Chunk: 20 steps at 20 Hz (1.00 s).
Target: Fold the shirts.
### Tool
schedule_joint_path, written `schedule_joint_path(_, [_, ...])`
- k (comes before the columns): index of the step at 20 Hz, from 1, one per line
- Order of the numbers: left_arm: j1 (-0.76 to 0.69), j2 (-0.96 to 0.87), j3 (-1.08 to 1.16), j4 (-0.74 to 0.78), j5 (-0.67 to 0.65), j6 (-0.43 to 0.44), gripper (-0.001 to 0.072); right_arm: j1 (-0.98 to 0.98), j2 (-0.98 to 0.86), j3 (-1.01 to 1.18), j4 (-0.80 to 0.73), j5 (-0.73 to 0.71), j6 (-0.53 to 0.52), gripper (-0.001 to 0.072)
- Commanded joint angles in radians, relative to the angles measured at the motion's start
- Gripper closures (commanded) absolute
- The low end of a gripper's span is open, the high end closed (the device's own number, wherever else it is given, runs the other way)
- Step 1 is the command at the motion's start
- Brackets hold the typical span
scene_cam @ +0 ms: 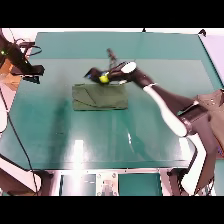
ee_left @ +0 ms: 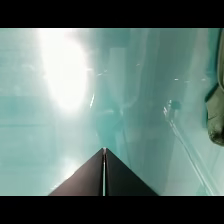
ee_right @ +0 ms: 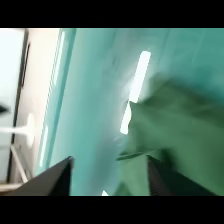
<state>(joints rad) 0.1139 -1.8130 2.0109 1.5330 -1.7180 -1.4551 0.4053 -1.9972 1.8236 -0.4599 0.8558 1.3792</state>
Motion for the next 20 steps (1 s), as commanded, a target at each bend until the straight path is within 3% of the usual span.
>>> schedule_joint_path(1, [0.018, 0.001, 0.000, -0.023, -0.003, 0.024, 0.0683, -0.217, 0.063, -0.001, -0.104, 0.287, 0.056, 0.0237])
schedule_joint_path(3, [0.018, 0.001, 0.000, -0.023, -0.003, 0.024, 0.0683, -0.312, 0.083, -0.003, -0.284, 0.414, 0.148, 0.0201])
schedule_joint_path(5, [0.018, 0.001, 0.000, -0.023, -0.006, 0.023, 0.0683, -0.359, 0.083, -0.055, -0.360, 0.446, 0.184, 0.0143])
schedule_joint_path(10, [0.018, 0.001, 0.000, -0.026, -0.027, 0.014, 0.0683, -0.301, 0.081, -0.266, -0.348, 0.327, 0.151, 0.0142])
schedule_joint_path(15, [0.018, 0.001, 0.000, -0.038, -0.024, -0.007, 0.0683, -0.184, 0.031, -0.299, -0.229, 0.205, 0.120, 0.0162])
schedule_joint_path(16, [0.018, 0.001, 0.000, -0.050, -0.029, -0.007, 0.0683, -0.176, 0.027, -0.299, -0.200, 0.193, 0.113, 0.0335])
schedule_joint_path(17, [0.018, 0.001, 0.000, -0.062, -0.029, -0.011, 0.0683, -0.174, 0.027, -0.297, -0.156, 0.191, 0.080, 0.0697])
schedule_joint_path(20, [0.018, 0.001, 0.000, -0.127, -0.027, -0.011, 0.0683, -0.210, 0.067, -0.230, -0.127, 0.239, 0.079, 0.0700])
